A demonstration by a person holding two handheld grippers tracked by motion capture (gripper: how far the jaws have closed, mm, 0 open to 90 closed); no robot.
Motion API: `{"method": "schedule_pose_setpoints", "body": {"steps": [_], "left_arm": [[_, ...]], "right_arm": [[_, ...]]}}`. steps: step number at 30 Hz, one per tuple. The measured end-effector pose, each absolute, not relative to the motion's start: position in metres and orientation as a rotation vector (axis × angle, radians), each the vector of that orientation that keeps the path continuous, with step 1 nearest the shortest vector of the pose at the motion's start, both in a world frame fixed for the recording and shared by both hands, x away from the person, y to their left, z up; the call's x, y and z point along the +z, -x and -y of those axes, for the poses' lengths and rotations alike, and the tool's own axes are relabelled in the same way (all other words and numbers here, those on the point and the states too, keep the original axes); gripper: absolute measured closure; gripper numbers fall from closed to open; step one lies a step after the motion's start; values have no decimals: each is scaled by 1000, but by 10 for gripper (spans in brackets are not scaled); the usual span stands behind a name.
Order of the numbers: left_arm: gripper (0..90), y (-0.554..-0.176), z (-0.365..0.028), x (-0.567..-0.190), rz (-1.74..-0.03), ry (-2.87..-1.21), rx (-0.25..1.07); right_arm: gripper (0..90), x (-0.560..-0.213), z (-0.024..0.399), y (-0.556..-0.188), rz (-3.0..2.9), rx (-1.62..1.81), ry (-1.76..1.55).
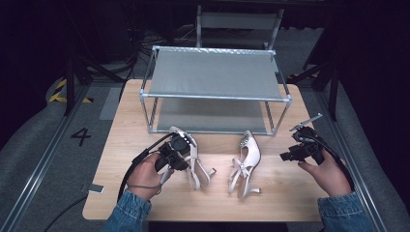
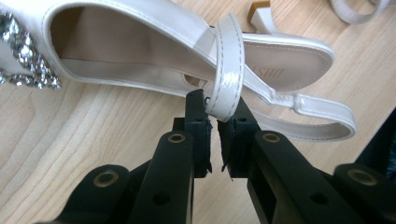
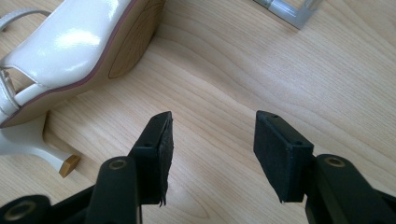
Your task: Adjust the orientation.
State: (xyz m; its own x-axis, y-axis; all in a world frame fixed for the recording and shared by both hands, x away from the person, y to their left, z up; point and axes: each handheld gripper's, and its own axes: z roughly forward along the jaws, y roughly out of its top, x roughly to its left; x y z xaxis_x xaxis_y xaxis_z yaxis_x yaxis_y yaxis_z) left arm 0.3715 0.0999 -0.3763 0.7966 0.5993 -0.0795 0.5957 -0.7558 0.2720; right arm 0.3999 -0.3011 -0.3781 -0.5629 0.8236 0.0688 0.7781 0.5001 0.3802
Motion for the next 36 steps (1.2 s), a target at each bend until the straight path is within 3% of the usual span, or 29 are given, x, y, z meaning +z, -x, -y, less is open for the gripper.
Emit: {"method": "schedule_pose_setpoints", "body": {"steps": [17, 26, 33, 36], "left_arm": [[829, -372, -102, -356, -919, -2658, 93], [860, -379, -95, -359, -910, -2699, 60], [614, -379, -97, -353, -964, -2607, -10], [567, -373, -96, -352, -960, -2559, 3]], "right_arm": [[472, -382, 309, -394, -2598, 562, -1436], [467, -383, 317, -387, -2578, 558, -1463], [462, -382, 321, -385, -2570, 560, -1473], [460, -383, 320, -385, -2571, 559, -1475]]}}
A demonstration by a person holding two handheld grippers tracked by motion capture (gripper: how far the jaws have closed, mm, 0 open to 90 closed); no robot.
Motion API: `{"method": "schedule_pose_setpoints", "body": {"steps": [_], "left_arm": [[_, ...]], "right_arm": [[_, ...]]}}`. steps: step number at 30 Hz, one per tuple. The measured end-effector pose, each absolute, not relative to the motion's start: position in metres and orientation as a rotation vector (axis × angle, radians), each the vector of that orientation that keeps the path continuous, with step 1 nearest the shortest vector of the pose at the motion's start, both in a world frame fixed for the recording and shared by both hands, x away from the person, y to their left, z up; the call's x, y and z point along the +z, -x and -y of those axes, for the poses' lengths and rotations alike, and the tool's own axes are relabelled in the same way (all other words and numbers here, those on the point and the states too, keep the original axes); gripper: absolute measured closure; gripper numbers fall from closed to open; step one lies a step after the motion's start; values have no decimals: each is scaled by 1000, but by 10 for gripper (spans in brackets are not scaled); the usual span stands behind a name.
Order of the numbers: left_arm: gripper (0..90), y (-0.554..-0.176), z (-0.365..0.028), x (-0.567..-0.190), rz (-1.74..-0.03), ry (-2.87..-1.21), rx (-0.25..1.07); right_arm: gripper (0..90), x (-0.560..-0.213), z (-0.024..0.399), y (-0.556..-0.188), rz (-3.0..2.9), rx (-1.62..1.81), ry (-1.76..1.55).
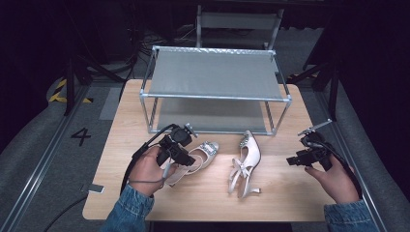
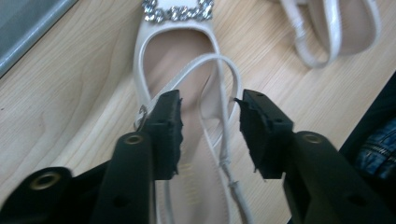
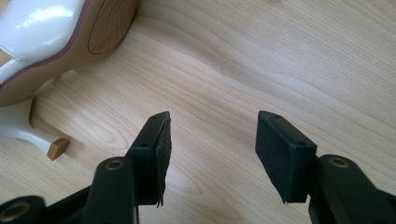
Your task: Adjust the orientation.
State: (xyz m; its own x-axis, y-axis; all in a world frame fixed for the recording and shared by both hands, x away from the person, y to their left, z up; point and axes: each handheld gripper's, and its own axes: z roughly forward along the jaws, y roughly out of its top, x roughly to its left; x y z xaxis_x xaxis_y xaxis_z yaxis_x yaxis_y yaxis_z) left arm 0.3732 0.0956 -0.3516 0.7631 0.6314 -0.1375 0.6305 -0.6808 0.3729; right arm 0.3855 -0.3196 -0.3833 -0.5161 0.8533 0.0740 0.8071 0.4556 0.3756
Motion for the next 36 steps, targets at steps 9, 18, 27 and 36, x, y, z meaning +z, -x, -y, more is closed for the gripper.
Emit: {"method": "schedule_pose_setpoints", "body": {"steps": [9, 18, 27, 36], "left_arm": [[525, -372, -75, -372, -982, -2567, -27], [498, -379, -64, -397, -1008, -2617, -25], [565, -384, -57, -416, -1064, -2642, 0], [845, -377, -49, -418, -1010, -2660, 119]], "right_arm": [[458, -387, 317, -386, -2585, 552, -1469], [456, -391, 315, -387, -2600, 542, -1471], [454, -394, 313, -387, -2609, 527, -1464], [451, -399, 311, -388, -2625, 509, -1454]]}}
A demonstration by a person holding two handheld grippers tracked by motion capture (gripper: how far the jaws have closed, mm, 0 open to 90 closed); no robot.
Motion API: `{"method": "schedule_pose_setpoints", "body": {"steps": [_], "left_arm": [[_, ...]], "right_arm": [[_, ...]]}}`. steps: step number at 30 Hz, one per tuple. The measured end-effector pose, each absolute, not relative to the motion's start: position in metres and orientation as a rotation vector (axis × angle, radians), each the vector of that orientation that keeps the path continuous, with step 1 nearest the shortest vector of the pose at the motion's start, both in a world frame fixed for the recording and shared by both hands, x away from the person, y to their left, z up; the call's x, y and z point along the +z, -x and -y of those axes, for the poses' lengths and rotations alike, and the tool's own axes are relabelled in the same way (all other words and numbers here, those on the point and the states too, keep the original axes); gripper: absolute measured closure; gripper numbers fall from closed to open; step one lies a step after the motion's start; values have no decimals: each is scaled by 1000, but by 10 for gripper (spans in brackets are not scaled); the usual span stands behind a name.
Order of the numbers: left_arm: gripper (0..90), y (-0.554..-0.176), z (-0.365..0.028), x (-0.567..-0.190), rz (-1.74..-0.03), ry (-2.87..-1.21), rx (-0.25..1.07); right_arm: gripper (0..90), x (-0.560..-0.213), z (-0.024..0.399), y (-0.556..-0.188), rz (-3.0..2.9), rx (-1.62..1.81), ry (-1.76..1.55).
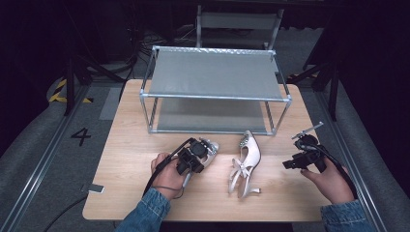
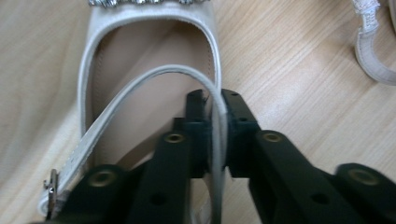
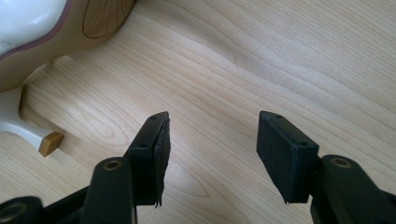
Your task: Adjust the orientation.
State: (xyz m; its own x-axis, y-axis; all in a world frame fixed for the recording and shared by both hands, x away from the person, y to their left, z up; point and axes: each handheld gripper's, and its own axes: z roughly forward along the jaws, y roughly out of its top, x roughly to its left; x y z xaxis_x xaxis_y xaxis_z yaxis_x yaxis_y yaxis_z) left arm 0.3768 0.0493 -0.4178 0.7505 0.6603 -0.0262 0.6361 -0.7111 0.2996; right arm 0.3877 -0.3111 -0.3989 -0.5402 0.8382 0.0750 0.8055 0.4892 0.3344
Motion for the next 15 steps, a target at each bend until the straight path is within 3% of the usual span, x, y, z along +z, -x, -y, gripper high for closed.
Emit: {"method": "schedule_pose_setpoints", "body": {"steps": [15], "left_arm": [[853, -382, -63, -392, -1043, -2600, 214]], "right_arm": [[451, -398, 316, -385, -2617, 513, -1464]]}}
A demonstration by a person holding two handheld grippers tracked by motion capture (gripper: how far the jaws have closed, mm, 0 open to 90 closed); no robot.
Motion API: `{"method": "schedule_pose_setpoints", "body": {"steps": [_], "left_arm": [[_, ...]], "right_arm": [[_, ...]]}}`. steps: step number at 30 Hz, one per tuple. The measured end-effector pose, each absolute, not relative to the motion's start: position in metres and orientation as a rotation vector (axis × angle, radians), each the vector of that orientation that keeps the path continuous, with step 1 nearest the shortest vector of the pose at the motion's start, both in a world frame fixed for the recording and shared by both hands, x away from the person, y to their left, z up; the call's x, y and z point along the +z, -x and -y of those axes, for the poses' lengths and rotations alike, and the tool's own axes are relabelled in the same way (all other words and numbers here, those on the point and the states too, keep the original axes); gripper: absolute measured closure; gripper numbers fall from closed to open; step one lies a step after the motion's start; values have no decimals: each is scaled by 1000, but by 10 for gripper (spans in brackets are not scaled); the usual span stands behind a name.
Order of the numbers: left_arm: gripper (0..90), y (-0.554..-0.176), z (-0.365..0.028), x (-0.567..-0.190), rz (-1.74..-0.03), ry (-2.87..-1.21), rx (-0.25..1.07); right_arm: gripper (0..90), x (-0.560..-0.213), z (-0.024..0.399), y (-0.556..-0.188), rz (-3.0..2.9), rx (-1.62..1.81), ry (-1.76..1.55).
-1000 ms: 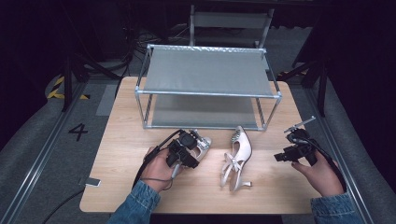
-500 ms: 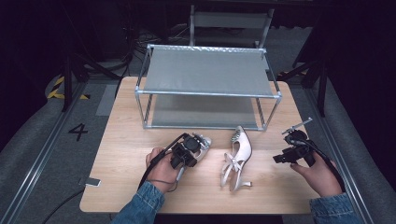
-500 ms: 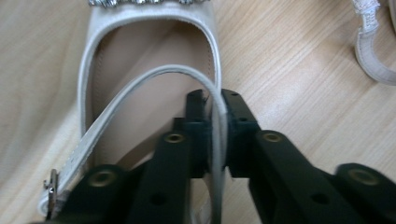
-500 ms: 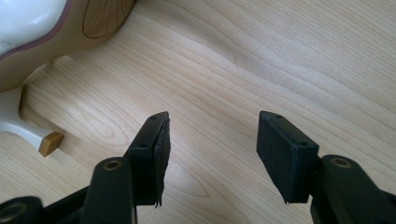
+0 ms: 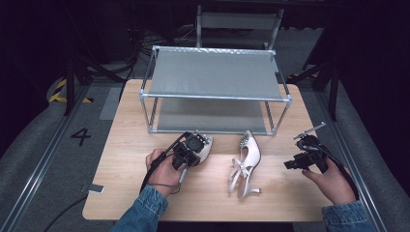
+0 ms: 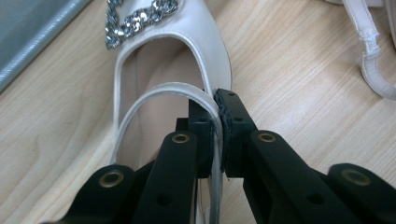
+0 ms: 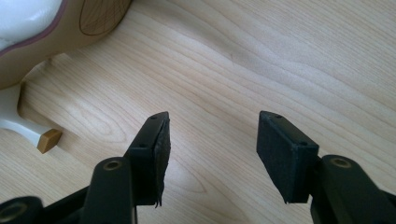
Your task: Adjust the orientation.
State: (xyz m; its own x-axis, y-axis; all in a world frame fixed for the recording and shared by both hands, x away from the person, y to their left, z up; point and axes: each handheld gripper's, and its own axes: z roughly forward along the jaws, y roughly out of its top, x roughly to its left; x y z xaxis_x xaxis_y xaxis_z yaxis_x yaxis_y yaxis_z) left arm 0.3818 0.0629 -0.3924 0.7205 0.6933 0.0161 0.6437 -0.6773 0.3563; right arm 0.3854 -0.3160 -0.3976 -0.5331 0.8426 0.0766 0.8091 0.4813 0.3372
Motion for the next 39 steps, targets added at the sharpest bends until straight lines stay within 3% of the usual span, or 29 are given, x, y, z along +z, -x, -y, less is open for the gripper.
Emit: {"method": "schedule_pose_setpoints", "body": {"steps": [20, 39], "left_arm": [[853, -421, -56, -361, -1021, -2527, 319], [852, -466, -43, -383, -1071, -2452, 506]], "right_arm": [[452, -408, 329, -377, -2606, 498, -1540], [448, -401, 332, -362, -2617, 559, -1530]]}}
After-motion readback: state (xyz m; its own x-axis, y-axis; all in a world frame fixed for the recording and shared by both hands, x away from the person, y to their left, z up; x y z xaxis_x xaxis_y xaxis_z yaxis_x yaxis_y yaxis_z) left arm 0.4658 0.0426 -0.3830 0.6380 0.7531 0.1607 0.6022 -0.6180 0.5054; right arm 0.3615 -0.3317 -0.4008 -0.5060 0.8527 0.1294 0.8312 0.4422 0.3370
